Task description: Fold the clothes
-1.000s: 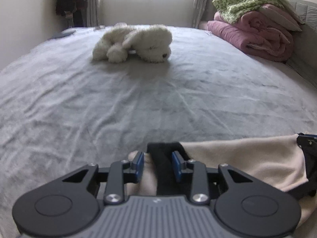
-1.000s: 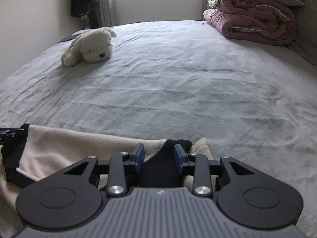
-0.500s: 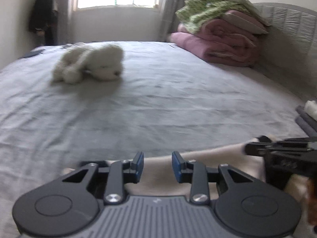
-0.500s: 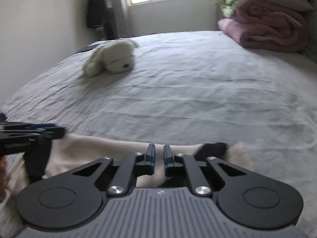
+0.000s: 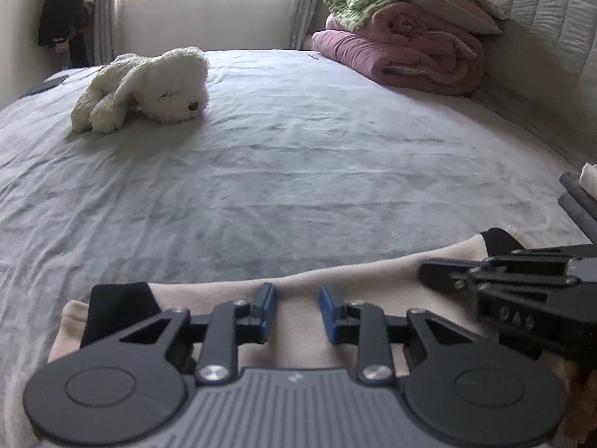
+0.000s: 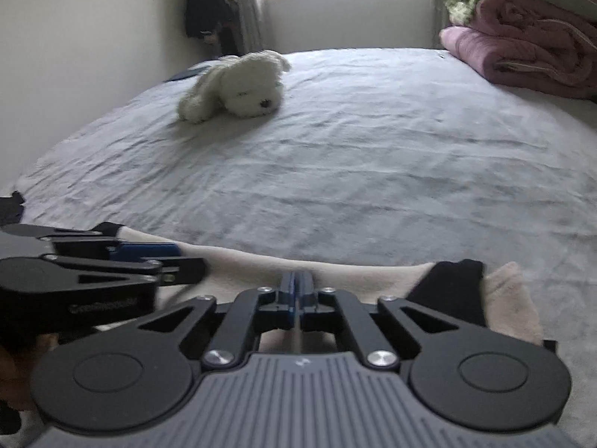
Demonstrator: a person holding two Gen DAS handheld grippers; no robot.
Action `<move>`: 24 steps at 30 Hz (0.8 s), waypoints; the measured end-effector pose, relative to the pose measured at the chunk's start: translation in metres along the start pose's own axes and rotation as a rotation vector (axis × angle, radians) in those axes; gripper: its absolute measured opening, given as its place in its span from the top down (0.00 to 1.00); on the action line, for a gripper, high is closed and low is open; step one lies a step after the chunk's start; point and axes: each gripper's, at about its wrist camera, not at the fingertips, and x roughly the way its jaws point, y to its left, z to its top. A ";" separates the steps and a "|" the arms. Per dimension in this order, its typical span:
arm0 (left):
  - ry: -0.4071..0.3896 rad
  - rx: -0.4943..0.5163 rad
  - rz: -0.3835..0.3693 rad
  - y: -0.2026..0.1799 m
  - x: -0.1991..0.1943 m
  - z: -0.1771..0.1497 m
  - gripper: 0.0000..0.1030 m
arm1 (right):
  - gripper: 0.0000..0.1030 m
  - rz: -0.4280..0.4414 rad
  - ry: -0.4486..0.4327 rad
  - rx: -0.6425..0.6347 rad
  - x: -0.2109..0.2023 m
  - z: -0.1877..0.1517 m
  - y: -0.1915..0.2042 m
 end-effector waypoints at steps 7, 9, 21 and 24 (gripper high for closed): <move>0.013 -0.031 -0.009 0.013 -0.002 0.000 0.88 | 1.00 -0.042 0.014 0.016 -0.005 0.000 -0.010; 0.017 -0.028 -0.007 0.014 -0.004 -0.001 0.90 | 1.00 -0.050 0.018 0.010 -0.006 0.000 -0.011; -0.017 -0.037 -0.043 0.010 -0.028 -0.001 0.85 | 0.87 -0.004 0.005 0.023 -0.024 0.001 0.002; -0.023 -0.020 -0.074 0.002 -0.036 -0.005 0.85 | 0.87 0.036 -0.010 0.009 -0.030 0.000 0.012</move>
